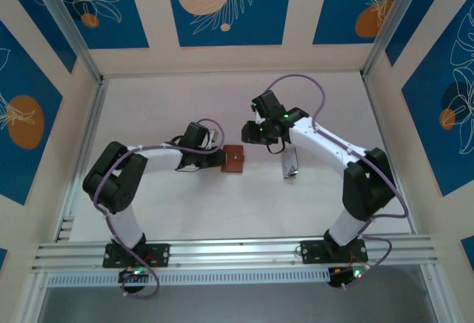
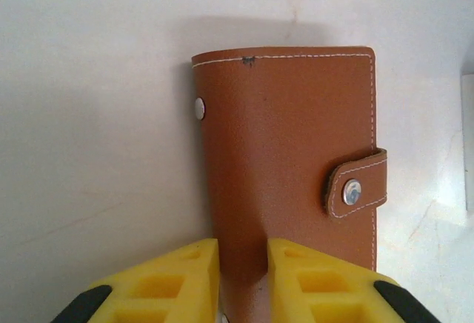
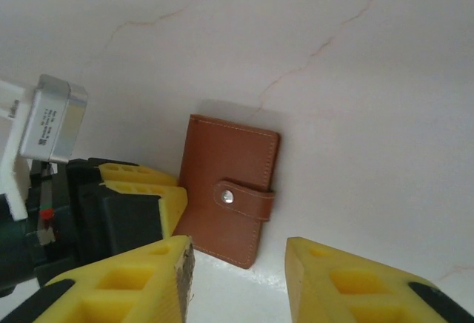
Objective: Put the credit cards into the card holder
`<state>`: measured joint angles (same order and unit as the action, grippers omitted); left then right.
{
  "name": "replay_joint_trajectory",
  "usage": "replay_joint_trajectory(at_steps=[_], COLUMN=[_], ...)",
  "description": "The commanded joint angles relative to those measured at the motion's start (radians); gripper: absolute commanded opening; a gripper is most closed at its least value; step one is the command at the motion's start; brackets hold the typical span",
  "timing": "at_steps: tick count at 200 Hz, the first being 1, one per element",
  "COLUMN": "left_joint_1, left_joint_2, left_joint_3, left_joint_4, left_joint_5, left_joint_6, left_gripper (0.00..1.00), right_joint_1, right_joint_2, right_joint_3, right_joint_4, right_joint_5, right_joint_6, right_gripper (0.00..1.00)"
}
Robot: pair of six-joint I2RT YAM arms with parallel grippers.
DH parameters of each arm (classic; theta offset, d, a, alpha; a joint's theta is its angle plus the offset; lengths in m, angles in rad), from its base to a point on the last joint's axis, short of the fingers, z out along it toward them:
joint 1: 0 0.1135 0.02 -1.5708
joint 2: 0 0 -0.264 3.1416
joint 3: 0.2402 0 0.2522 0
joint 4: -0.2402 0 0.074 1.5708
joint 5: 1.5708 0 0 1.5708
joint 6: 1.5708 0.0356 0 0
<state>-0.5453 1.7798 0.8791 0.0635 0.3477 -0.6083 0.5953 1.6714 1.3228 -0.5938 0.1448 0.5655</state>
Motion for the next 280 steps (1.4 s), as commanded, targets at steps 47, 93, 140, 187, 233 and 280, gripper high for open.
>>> replay_joint_trajectory(at_steps=[47,93,140,187,233,280], left_joint_1=[-0.066,-0.09,-0.113,-0.133,-0.138,-0.137], left_joint_2=[0.015,0.002,0.012,0.048,0.046,0.044], left_joint_3=[-0.108,-0.152,-0.164,-0.158,-0.18,-0.198], left_joint_4=[0.072,0.098,0.127,0.154,0.174,0.19], left_joint_5=[-0.104,-0.18,-0.205,-0.199,-0.207,-0.223], left_joint_6=[-0.1,-0.134,-0.15,-0.157,-0.171,-0.183], left_gripper=[0.18,0.15,0.14,0.13,0.11,0.1], right_joint_1=[0.107,0.12,0.13,0.138,0.139,0.156], right_joint_2=[0.216,0.322,0.351,0.369,0.414,0.466], right_joint_3=[0.179,0.245,0.216,0.201,0.214,0.239], right_joint_4=[-0.146,-0.211,-0.219,-0.189,-0.217,-0.251], right_joint_5=[0.145,0.158,0.145,0.069,0.173,0.231], right_joint_6=[-0.055,-0.037,-0.009,0.012,0.038,0.043], right_gripper=[0.39,0.36,0.36,0.44,0.42,0.41])
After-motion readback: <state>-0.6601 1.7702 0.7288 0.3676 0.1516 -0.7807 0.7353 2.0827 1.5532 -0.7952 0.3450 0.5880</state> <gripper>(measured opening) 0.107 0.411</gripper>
